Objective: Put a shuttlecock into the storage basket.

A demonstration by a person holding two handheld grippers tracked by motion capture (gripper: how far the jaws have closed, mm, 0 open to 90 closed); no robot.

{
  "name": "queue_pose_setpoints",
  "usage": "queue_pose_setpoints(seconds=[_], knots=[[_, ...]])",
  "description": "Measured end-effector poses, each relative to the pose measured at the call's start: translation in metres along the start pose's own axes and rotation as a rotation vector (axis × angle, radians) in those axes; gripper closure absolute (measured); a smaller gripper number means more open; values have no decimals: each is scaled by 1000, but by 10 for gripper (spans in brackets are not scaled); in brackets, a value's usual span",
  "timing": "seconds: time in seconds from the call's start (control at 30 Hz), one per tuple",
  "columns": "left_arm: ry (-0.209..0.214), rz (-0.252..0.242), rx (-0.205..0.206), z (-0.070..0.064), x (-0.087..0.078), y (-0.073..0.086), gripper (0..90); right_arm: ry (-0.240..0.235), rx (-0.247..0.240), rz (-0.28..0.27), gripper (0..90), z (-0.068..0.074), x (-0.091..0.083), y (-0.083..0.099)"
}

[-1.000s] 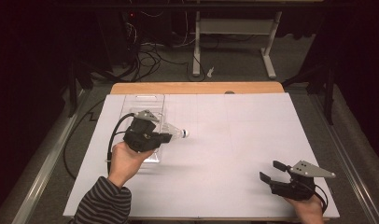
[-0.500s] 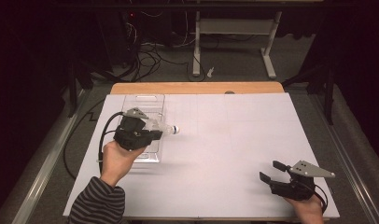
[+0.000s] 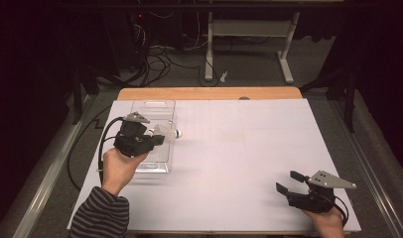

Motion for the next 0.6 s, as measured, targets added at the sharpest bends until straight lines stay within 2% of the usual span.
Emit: queue_pose_setpoints(seconds=[0.3,0.6], knots=[[-26,2,-18,7,1,1,897,0,0,0,293,0,0,0],[-25,-2,-33,12,0,1,897,0,-1,1,293,0,0,0]])
Point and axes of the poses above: each handheld gripper's, and its own axes: x roughly forward along the jaws, y roughly out of its underside, z roughly to its left, the point moved 2 cm from there along x, roughly forward along the jaws, and after that the axes turned 3 degrees about -z, right-handed, at the moved point
